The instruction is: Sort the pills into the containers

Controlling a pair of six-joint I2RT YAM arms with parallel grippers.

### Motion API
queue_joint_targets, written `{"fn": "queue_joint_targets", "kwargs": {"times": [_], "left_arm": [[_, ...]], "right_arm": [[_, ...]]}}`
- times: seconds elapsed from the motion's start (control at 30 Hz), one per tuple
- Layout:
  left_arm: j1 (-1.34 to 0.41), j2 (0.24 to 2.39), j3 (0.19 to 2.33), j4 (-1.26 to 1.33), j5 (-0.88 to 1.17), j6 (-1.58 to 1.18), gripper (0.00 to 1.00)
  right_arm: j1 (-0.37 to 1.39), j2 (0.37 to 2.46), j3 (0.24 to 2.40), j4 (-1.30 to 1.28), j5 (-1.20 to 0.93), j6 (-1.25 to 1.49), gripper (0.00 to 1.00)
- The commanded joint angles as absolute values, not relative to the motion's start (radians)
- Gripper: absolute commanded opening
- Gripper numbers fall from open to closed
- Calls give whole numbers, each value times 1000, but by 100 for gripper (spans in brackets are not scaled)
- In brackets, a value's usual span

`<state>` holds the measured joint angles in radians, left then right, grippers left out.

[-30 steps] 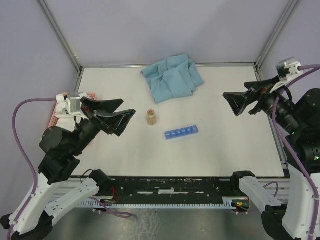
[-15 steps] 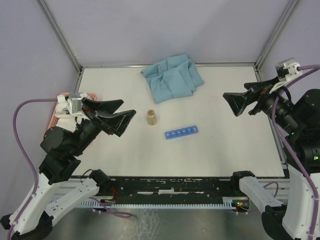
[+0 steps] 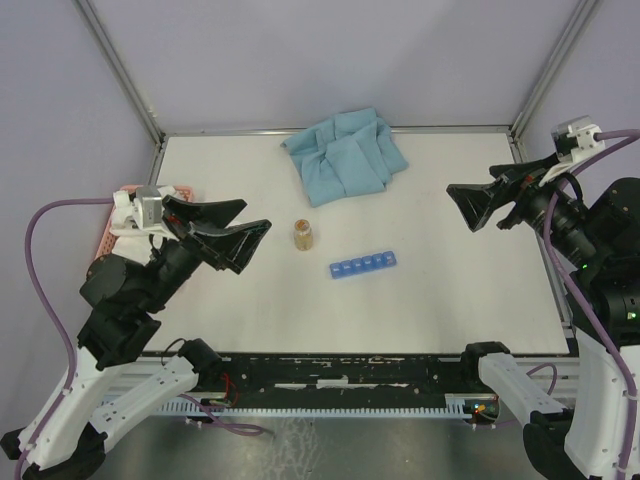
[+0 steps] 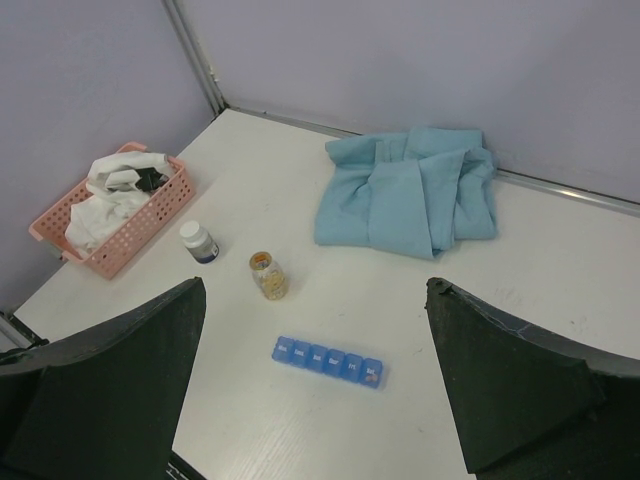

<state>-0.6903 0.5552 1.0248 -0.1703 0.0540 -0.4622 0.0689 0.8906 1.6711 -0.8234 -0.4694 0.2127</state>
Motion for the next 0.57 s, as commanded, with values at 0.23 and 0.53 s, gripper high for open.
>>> {"fn": "queue_joint_targets", "kwargs": {"times": [0.23, 0.53], "left_arm": [[-688, 545, 1023, -138, 52, -427, 99], [-687, 542, 1018, -139, 54, -423, 99]], "right_arm": [[66, 885, 1666, -771, -449, 225, 100], [66, 884, 1651, -761, -449, 223, 100]]}}
